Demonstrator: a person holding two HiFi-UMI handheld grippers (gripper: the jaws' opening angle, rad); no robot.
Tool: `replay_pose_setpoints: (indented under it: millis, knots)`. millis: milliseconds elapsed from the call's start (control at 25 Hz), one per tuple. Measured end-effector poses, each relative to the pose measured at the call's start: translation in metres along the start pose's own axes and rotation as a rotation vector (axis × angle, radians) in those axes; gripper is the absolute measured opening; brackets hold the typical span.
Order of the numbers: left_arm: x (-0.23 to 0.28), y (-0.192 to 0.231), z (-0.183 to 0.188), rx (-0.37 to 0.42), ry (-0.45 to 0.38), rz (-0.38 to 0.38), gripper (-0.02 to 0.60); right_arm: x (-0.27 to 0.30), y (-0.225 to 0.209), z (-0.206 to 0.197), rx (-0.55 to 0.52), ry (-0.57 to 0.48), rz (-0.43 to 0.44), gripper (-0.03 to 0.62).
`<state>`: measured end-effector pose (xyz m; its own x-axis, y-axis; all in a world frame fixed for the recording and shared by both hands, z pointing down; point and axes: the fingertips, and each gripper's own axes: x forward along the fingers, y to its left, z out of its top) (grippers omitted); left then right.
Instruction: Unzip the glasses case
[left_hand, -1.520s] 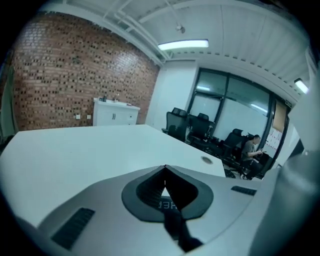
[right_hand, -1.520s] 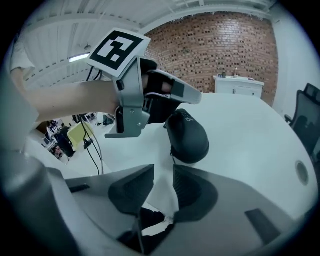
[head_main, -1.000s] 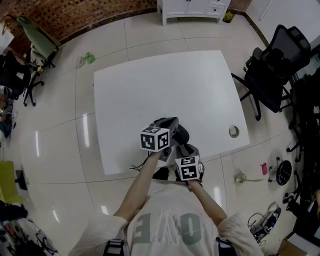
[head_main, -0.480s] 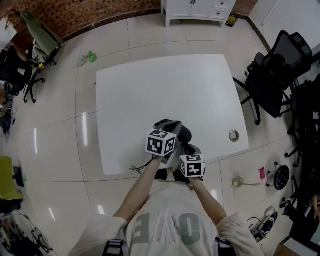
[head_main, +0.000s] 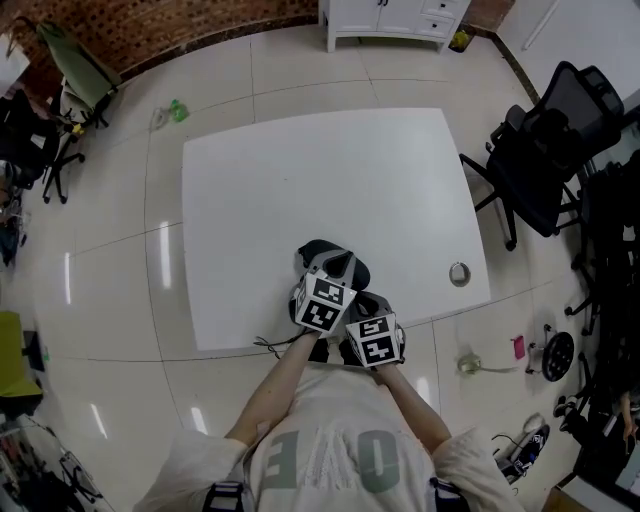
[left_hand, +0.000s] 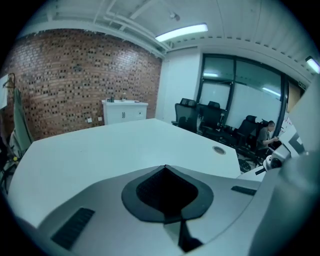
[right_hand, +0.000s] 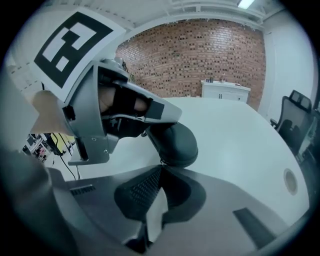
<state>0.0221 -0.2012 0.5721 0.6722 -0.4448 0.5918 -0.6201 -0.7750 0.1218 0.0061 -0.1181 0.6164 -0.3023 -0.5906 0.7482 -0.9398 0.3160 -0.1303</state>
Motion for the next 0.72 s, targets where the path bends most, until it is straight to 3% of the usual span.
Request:
replay_pose_setpoints:
  millis: [200,400,600,720]
  knots:
    - [0.0,0.005,0.0,-0.09,-0.022,0.005,0.005,-0.001,-0.006,-0.001,-0.045,0.001,0.041,-0.002]
    - [-0.009,0.001,-0.006,-0.18,-0.036,-0.017,0.005,-0.005,-0.039,-0.015,-0.028,0.033,0.019,-0.001]
    - [-0.007,0.0,-0.008,-0.214,-0.041,-0.023,0.005,0.005,-0.056,-0.008,-0.135,0.035,0.07,0.0]
    - [-0.007,0.001,-0.008,-0.24,-0.042,-0.019,0.005,0.009,-0.059,-0.001,-0.266,0.042,0.133,-0.001]
